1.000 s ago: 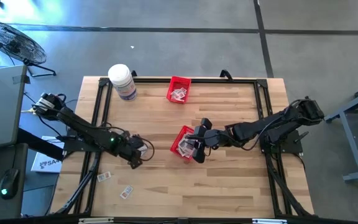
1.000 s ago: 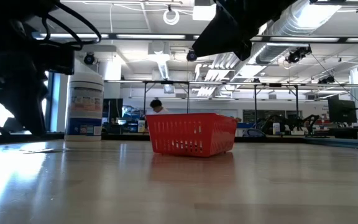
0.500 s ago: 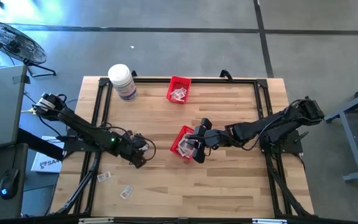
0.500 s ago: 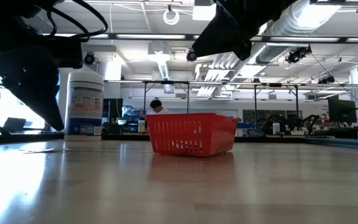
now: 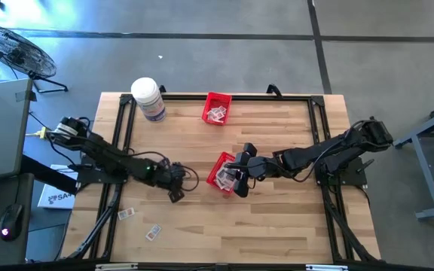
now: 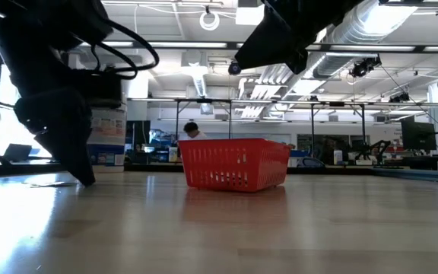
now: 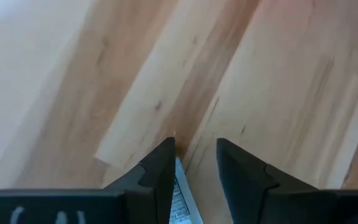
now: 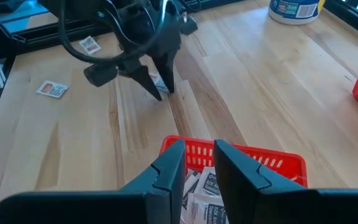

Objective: Pick & Place First Aid Supplies
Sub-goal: Put the white ointment pack into the top red bin

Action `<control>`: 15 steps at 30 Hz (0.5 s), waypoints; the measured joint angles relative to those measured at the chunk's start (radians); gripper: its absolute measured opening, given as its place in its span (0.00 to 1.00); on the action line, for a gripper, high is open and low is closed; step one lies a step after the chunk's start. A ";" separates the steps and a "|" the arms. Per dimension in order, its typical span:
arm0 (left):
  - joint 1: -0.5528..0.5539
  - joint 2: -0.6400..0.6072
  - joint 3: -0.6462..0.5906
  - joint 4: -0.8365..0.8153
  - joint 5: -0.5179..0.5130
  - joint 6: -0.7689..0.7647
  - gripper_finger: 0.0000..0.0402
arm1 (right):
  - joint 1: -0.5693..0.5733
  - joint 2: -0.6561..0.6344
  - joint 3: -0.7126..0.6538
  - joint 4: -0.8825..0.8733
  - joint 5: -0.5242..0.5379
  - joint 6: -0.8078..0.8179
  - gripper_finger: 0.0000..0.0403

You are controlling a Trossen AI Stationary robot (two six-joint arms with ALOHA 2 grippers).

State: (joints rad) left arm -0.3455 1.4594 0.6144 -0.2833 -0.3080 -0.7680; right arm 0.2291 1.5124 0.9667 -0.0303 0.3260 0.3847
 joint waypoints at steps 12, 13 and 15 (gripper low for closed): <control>0.005 0.010 0.056 -0.158 0.030 0.038 0.29 | 0.000 0.000 0.000 0.002 0.000 0.000 0.19; 0.005 0.010 0.077 -0.197 0.029 0.038 0.29 | 0.000 0.000 0.000 0.002 0.000 0.000 0.19; 0.005 0.009 0.112 -0.254 0.018 0.038 0.29 | 0.000 0.000 0.000 0.002 0.000 0.000 0.19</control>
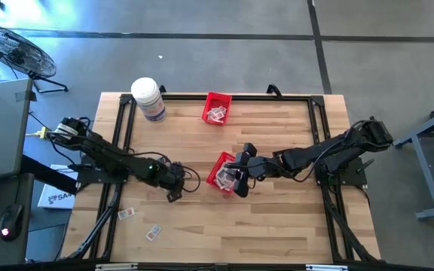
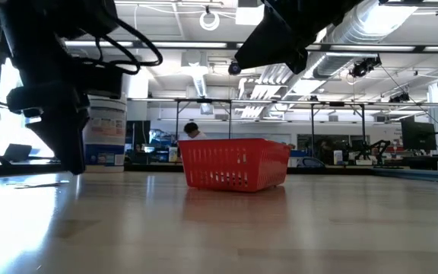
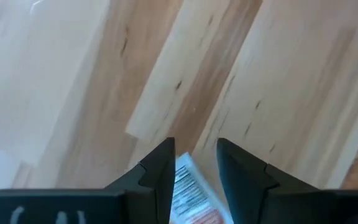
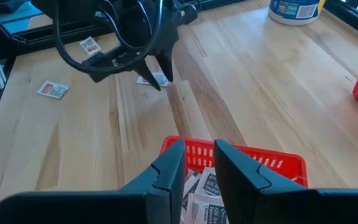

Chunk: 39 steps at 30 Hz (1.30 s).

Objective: Pick & Place First Aid Supplies
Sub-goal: Put the white ointment pack into the top red bin

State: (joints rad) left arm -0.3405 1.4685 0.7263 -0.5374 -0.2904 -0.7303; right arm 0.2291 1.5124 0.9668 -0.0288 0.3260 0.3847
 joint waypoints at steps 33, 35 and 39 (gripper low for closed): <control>0.025 0.102 0.002 -0.033 0.042 -0.130 0.24 | 0.000 0.000 0.000 0.007 0.000 0.000 0.19; 0.025 0.106 0.001 -0.033 0.047 -0.130 0.19 | 0.000 0.000 0.000 0.007 0.000 0.000 0.19; 0.024 0.114 -0.022 -0.013 0.050 -0.143 0.05 | 0.000 0.000 0.000 0.007 0.000 0.000 0.19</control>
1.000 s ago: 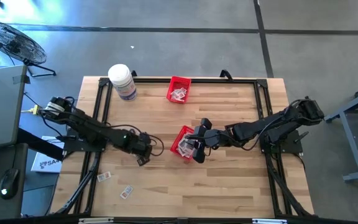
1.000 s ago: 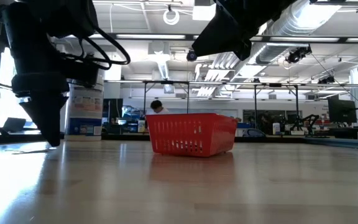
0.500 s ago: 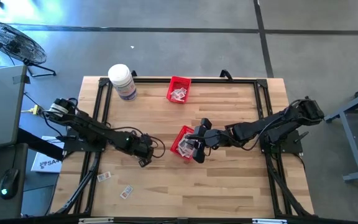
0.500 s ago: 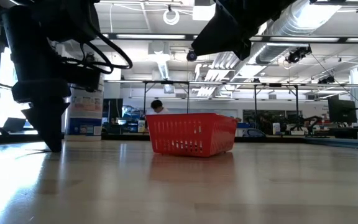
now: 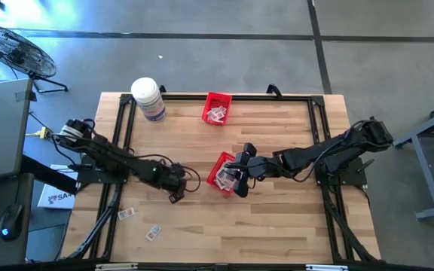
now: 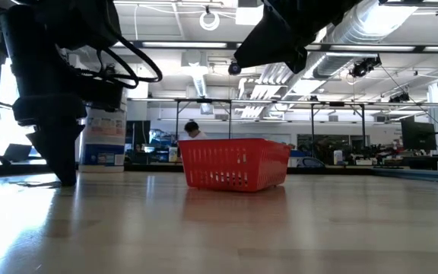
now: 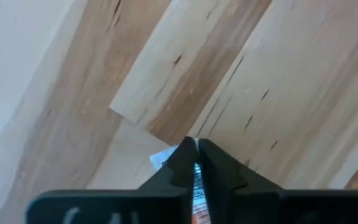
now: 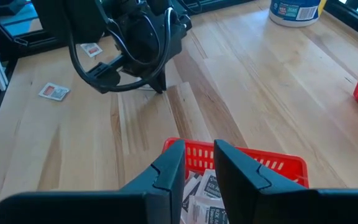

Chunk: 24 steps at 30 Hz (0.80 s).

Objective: Pick & Place First Aid Supplies
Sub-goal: Put the white ointment pack into the top red bin

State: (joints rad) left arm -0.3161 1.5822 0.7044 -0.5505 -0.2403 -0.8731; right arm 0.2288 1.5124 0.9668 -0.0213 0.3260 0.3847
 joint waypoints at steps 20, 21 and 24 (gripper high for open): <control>0.058 -0.049 0.155 0.011 -0.108 0.304 0.00 | 0.000 0.000 0.000 0.003 0.000 0.000 0.19; 0.073 -0.049 0.164 0.016 -0.111 0.334 0.00 | 0.000 0.000 0.000 0.004 0.000 0.000 0.19; 0.145 -0.050 0.194 0.064 -0.135 0.438 0.00 | 0.000 0.000 0.000 0.008 0.000 0.000 0.19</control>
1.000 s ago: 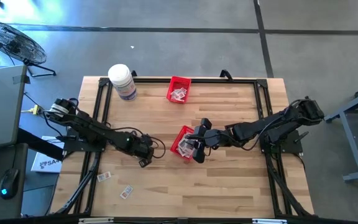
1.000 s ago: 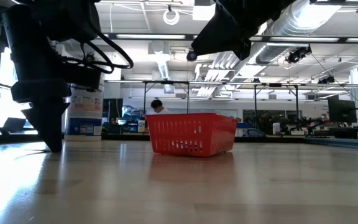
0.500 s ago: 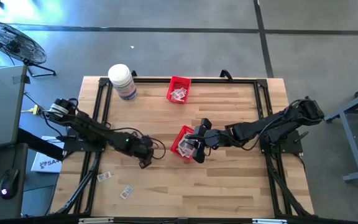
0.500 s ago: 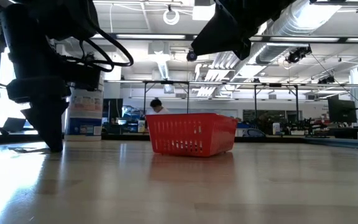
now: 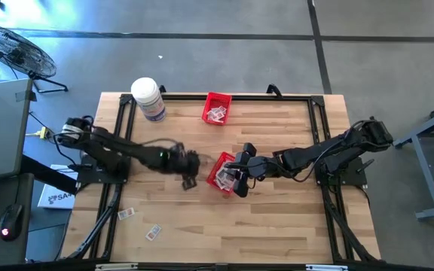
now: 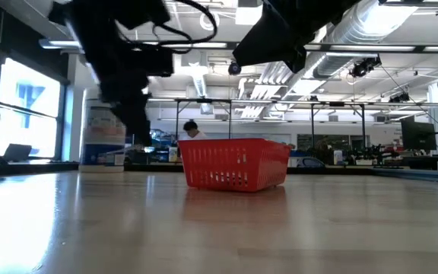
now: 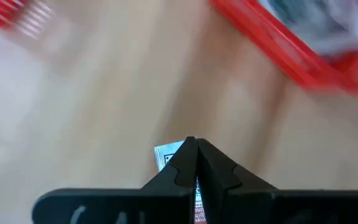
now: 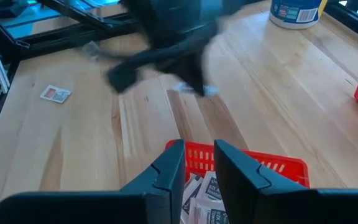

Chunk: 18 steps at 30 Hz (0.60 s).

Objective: Pick & Place First Aid Supplies
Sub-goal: Put the white ointment pack into the top red bin

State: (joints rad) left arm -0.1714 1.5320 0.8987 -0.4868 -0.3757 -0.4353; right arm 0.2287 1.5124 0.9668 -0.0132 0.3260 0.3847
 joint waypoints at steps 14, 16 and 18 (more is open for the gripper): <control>0.542 0.055 0.053 0.425 0.160 0.311 0.00 | 0.000 0.000 0.000 0.011 0.000 0.000 0.19; 0.592 0.103 0.100 0.428 0.166 0.327 0.00 | 0.000 0.000 0.000 0.014 0.000 0.000 0.19; 0.635 0.152 0.154 0.435 0.205 0.329 0.00 | 0.000 0.000 0.000 0.017 0.000 0.000 0.19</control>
State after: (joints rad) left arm 0.4632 1.6845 1.0523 -0.0515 -0.1704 -0.1059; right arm 0.2291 1.5124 0.9668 0.0037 0.3260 0.3847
